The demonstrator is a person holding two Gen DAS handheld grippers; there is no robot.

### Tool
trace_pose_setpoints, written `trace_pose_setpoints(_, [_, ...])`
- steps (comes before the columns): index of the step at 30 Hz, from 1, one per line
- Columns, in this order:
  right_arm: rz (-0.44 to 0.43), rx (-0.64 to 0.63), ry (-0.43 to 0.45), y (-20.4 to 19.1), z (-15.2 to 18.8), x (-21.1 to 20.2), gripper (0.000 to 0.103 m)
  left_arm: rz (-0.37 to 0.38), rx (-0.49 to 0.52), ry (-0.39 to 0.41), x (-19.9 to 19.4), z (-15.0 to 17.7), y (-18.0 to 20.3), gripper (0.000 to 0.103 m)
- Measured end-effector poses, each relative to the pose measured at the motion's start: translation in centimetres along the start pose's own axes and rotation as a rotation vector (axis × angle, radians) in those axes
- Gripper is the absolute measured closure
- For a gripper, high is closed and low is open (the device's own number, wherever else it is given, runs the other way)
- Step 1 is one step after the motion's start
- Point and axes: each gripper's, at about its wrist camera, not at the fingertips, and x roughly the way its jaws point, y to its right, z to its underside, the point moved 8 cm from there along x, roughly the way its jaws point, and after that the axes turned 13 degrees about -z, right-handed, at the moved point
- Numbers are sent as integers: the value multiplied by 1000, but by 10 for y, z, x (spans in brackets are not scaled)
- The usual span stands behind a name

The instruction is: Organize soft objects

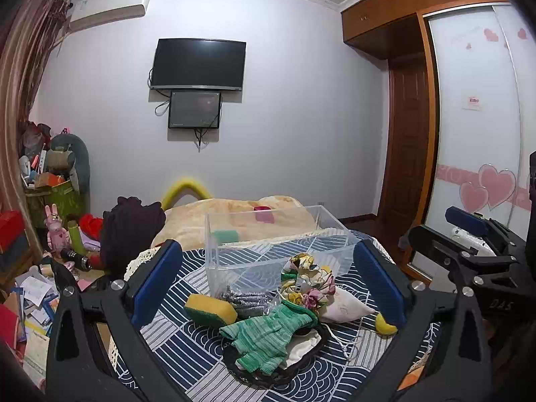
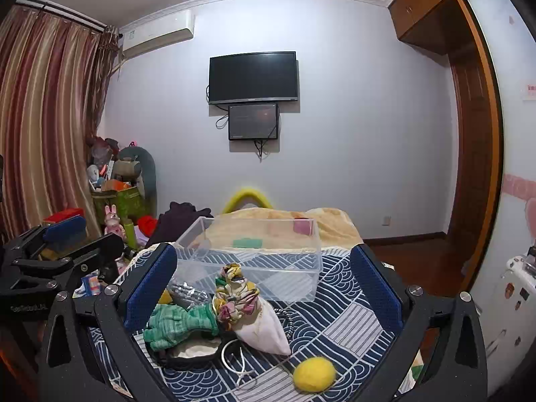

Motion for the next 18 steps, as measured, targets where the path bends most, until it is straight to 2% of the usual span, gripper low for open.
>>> trace_pose_setpoints(18, [-6, 13, 9, 1, 0, 0, 0, -6, 7, 13, -6, -5, 0, 0])
